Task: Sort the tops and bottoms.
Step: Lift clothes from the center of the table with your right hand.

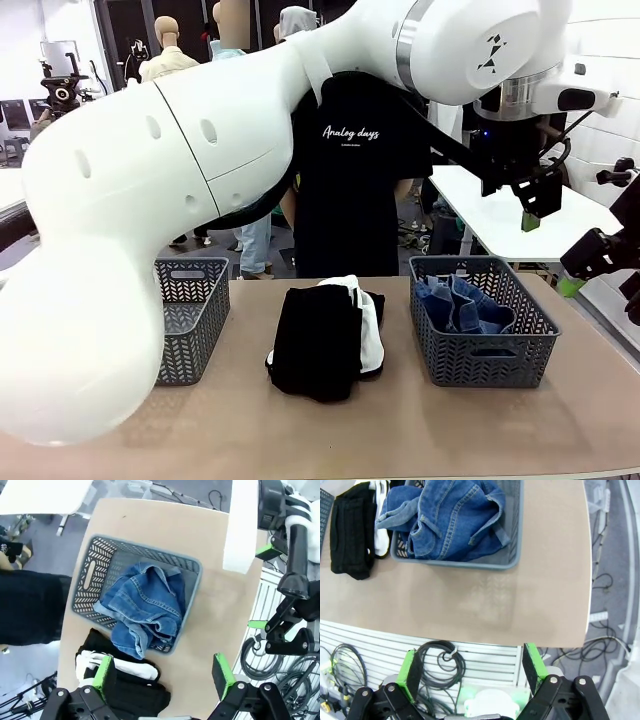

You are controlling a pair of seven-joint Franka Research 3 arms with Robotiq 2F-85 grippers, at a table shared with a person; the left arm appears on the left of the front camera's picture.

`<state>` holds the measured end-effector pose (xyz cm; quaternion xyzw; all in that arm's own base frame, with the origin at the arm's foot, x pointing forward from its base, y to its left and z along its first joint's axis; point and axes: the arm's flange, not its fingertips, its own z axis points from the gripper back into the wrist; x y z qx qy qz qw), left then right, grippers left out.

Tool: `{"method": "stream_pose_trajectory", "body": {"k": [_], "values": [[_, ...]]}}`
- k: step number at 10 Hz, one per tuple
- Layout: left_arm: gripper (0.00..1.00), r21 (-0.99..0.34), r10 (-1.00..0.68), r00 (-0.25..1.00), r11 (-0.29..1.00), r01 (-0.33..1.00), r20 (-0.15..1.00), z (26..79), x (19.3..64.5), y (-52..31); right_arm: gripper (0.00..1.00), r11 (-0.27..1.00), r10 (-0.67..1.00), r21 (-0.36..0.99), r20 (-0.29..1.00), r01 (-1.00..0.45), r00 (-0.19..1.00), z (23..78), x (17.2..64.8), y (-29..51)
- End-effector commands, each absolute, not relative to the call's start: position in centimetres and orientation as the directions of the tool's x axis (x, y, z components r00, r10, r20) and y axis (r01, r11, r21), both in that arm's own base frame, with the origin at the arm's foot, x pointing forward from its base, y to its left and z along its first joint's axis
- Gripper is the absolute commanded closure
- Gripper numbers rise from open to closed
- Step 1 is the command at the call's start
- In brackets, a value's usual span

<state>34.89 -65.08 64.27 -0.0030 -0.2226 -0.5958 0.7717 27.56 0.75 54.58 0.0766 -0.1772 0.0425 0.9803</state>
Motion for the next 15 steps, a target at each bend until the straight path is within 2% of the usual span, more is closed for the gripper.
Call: {"method": "stream_pose_trajectory", "body": {"k": [1,2,3,5,6,8,10,11,13,14,15], "values": [[0.00,0.260,-0.918,0.192,0.291,0.921,0.347,64.3,34.9,-65.1,0.00,0.982,0.061,0.144,0.355,-0.119,0.933,54.5,27.7,0.7],[0.00,0.338,-0.891,0.281,0.403,0.850,0.357,68.0,35.1,-60.9,0.00,0.982,0.061,0.144,0.355,-0.119,0.933,54.5,27.7,0.7],[0.00,0.378,-0.874,0.313,0.451,0.809,0.372,71.6,34.5,-57.7,0.00,0.982,0.061,0.144,0.355,-0.119,0.933,54.5,27.7,0.7],[0.00,0.384,-0.866,0.308,0.459,0.801,0.394,76.7,32.4,-52.8,0.00,0.982,0.061,0.144,0.355,-0.119,0.933,54.5,27.7,0.7],[0.00,0.358,-0.863,0.342,0.473,0.805,0.372,77.6,30.3,-51.2,0.00,0.982,0.061,0.144,0.355,-0.119,0.933,54.5,27.7,0.7],[0.00,0.319,-0.806,0.501,0.587,0.744,0.315,75.7,25.4,-47.0,0.00,0.982,0.061,0.144,0.355,-0.119,0.933,54.5,27.7,0.7],[0.00,0.311,-0.623,0.726,0.779,0.544,0.291,71.2,19.5,-40.3,0.00,0.982,0.061,0.144,0.355,-0.119,0.933,54.5,27.7,0.7],[0.00,0.310,-0.533,0.792,0.839,0.448,0.298,69.0,17.0,-37.4,0.00,0.982,0.061,0.144,0.355,-0.119,0.933,54.5,27.7,0.7],[0.00,0.261,-0.336,0.915,0.925,0.277,0.221,65.0,12.4,-32.7,0.00,0.982,0.061,0.144,0.355,-0.119,0.933,54.5,27.7,0.7],[0.00,0.265,-0.265,0.948,0.940,0.213,0.175,63.9,10.3,-31.1,0.00,0.982,0.061,0.144,0.355,-0.119,0.933,54.5,27.7,0.7],[0.00,0.258,-0.219,0.956,0.952,0.165,0.195,63.4,8.8,-30.1,0.00,0.982,0.061,0.144,0.355,-0.119,0.933,54.5,27.7,0.7]]}}
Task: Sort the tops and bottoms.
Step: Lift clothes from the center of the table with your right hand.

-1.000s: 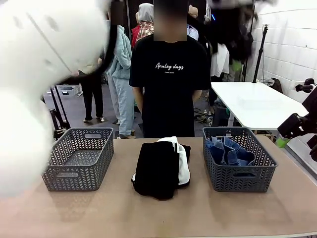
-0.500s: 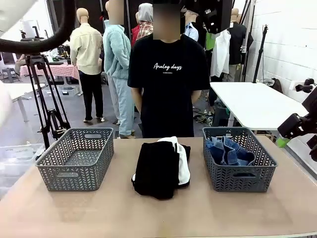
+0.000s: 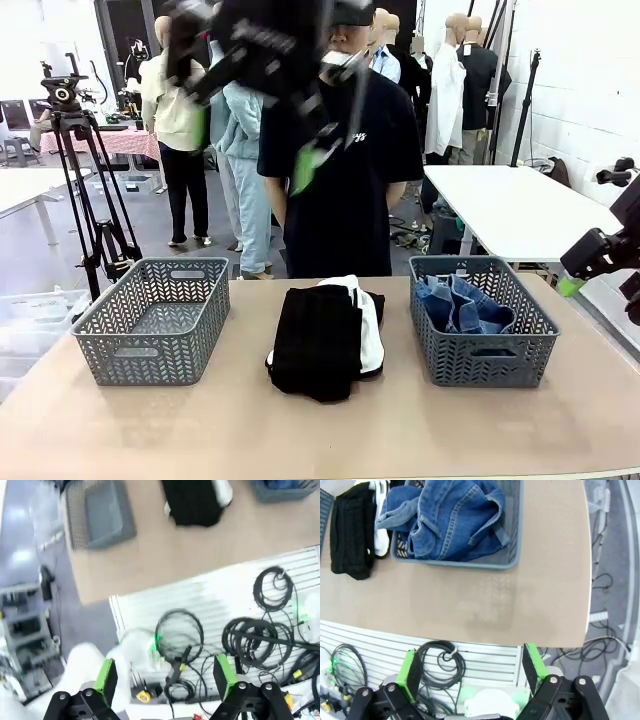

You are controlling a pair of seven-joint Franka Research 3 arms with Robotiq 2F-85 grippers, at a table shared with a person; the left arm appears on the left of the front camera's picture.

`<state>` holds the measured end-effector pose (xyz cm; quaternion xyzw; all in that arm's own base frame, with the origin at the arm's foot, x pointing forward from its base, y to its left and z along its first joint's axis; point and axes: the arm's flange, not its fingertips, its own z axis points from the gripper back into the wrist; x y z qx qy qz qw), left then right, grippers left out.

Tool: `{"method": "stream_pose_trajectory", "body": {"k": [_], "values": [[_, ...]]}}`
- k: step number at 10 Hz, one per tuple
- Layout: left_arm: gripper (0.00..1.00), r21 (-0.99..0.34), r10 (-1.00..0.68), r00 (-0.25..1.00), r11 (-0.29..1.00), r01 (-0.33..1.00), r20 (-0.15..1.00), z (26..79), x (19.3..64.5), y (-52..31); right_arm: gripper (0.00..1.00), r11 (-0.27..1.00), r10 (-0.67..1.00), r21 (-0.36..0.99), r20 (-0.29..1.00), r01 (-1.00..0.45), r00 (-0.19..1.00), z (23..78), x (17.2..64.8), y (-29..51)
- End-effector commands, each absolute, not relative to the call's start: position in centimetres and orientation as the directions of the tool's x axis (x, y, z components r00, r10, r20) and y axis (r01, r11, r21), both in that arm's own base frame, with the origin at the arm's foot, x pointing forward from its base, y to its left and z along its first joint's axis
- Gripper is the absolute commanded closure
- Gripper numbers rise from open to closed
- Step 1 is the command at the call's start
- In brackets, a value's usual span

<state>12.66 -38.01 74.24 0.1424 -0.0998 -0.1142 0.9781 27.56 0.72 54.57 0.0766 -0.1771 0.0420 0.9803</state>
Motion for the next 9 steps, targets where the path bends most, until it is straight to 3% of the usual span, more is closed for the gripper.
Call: {"method": "stream_pose_trajectory", "body": {"k": [1,6,9], "values": [[0.00,0.301,-0.331,0.924,0.916,0.265,0.192,76.6,15.2,-40.7,0.00,0.982,0.061,0.144,0.355,-0.119,0.933,54.5,27.7,0.7],[0.00,0.301,-0.316,0.930,0.920,0.253,0.185,75.3,16.0,-40.2,0.00,0.982,0.061,0.144,0.355,-0.119,0.933,54.5,27.7,0.7],[0.00,0.165,-0.194,0.917,0.976,0.143,0.348,77.0,16.5,-29.0,0.00,0.982,0.061,0.144,0.355,-0.119,0.933,54.5,27.7,0.7]]}}
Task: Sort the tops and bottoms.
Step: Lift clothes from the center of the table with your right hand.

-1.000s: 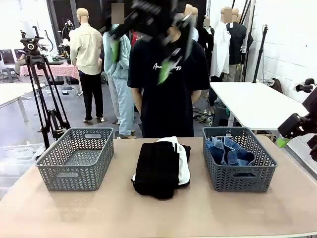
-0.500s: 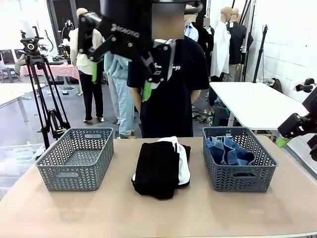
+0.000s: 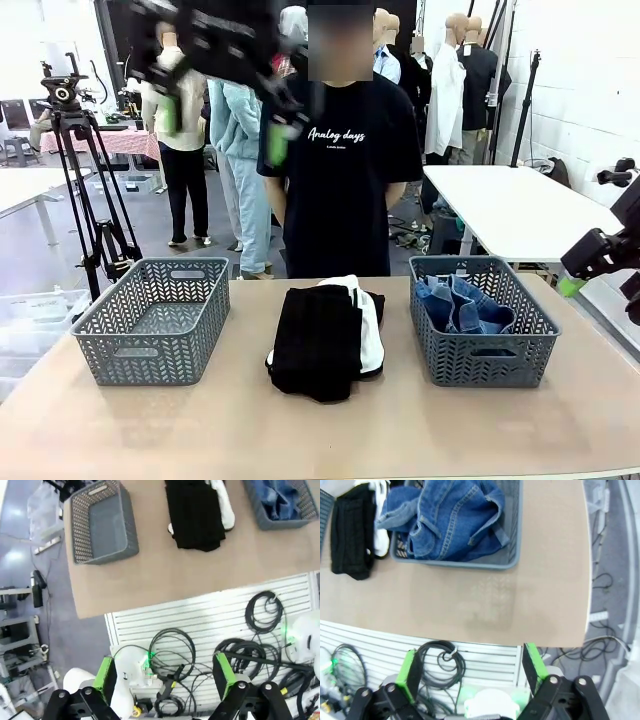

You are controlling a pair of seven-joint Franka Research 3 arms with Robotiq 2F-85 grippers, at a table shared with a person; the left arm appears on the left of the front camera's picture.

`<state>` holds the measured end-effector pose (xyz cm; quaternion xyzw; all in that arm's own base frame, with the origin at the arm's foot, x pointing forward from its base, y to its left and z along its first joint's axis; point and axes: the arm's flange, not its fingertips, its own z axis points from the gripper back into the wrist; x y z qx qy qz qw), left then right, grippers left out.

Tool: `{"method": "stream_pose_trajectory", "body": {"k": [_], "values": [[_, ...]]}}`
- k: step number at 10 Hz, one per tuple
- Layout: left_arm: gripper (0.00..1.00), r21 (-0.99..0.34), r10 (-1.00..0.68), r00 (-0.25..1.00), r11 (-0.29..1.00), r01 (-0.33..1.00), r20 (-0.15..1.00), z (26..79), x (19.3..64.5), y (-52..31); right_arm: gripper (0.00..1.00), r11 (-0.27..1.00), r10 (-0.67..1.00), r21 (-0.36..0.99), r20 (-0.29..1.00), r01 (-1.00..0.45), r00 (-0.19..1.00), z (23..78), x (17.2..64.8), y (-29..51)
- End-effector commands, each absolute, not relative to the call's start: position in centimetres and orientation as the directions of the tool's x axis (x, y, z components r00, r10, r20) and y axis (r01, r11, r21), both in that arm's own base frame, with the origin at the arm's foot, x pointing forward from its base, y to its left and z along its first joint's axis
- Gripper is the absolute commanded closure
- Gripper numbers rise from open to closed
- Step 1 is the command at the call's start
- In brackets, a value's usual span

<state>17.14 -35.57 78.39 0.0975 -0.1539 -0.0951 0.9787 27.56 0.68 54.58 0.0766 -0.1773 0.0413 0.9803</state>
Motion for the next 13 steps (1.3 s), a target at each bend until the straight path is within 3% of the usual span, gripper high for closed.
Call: {"method": "stream_pose_trajectory", "body": {"k": [1,3,5,8,11,12,13], "values": [[0.00,0.180,-0.206,0.913,0.972,0.150,0.352,77.5,16.1,-24.7,0.00,0.982,0.061,0.144,0.355,-0.119,0.933,54.5,27.7,0.7],[0.00,0.232,-0.172,0.927,0.968,0.096,0.333,78.0,15.5,-18.1,0.00,0.982,0.061,0.144,0.355,-0.119,0.933,54.5,27.7,0.7],[0.00,0.188,-0.100,0.917,0.982,0.028,0.387,76.8,14.9,-13.3,0.00,0.982,0.061,0.144,0.355,-0.119,0.933,54.5,27.7,0.7],[0.00,0.170,-0.068,0.920,0.986,0.002,0.386,71.4,16.7,-11.6,0.00,0.982,0.061,0.144,0.355,-0.119,0.933,54.5,27.7,0.7],[0.00,0.042,-0.063,0.920,0.998,0.051,0.388,68.6,19.6,-12.8,0.00,0.982,0.061,0.144,0.355,-0.119,0.933,54.5,27.7,0.7],[0.00,0.140,-0.056,0.928,0.990,0.004,0.369,69.4,18.6,-11.5,0.00,0.982,0.061,0.144,0.355,-0.119,0.933,54.5,27.7,0.7],[0.00,0.140,-0.056,0.928,0.990,0.004,0.369,69.4,18.6,-11.5,0.00,0.982,0.061,0.144,0.355,-0.119,0.933,54.5,27.7,0.7]]}}
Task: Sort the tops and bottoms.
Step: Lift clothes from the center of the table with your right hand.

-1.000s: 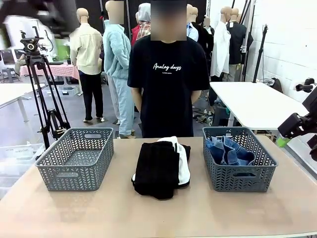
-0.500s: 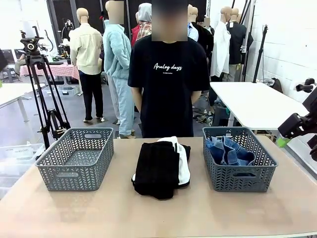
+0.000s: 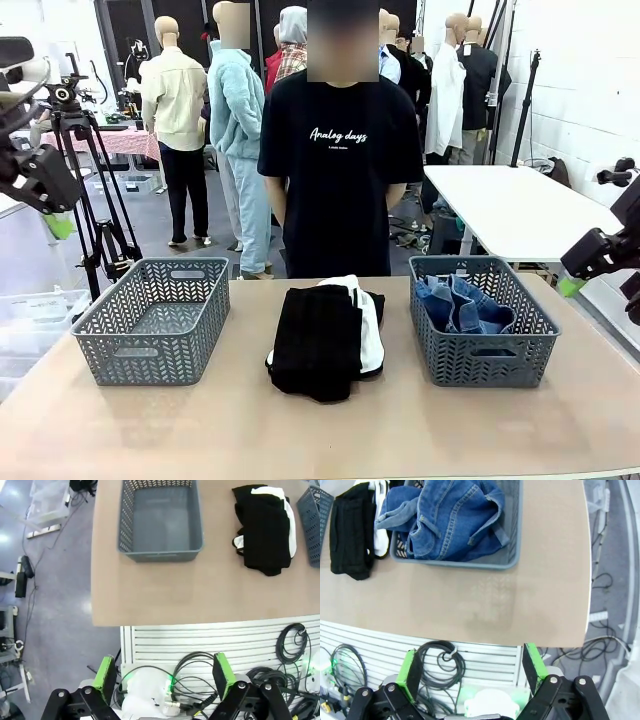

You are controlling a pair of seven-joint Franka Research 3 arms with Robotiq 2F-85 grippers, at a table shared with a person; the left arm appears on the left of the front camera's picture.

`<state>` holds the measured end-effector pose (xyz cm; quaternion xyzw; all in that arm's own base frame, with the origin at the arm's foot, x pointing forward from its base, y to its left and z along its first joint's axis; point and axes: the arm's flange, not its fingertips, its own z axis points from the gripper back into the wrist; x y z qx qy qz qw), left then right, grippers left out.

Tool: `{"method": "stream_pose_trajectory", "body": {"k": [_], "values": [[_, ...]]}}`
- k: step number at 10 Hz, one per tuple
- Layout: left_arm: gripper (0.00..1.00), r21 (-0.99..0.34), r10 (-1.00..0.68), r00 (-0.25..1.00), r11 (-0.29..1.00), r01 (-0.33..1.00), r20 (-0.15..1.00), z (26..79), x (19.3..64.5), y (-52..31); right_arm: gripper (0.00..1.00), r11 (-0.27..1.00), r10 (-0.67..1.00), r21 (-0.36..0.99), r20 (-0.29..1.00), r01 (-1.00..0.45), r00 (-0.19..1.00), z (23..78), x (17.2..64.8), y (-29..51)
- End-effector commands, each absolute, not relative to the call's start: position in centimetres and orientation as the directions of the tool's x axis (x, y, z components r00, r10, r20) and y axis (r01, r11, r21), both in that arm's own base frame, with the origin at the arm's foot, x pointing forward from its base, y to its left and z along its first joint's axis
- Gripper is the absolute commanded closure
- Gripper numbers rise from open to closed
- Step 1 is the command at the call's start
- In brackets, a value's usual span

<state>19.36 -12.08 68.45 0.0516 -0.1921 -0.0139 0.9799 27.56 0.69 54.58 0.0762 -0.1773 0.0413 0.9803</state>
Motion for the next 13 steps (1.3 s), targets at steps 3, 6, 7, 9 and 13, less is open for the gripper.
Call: {"method": "stream_pose_trajectory", "body": {"k": [3,6,7,9,13], "values": [[0.00,0.144,-0.108,0.891,0.988,0.049,0.440,68.3,20.5,-11.4,0.00,0.982,0.061,0.144,0.355,-0.119,0.933,54.5,27.7,0.7],[0.00,0.130,-0.266,0.841,0.964,0.232,0.471,66.4,25.5,-7.0,0.00,0.982,0.061,0.144,0.355,-0.119,0.933,54.5,27.7,0.7],[0.00,0.101,-0.335,0.838,0.940,0.325,0.431,65.3,26.9,-5.3,0.00,0.982,0.061,0.144,0.355,-0.119,0.933,54.5,27.7,0.7],[0.00,-0.001,-0.328,0.846,0.932,0.362,0.420,61.3,29.2,-3.5,0.00,0.982,0.061,0.144,0.355,-0.119,0.933,54.5,27.7,0.7],[0.00,0.021,-0.431,0.821,0.889,0.458,0.375,55.1,33.3,-6.0,0.00,0.982,0.061,0.144,0.355,-0.119,0.933,54.5,27.7,0.7]]}}
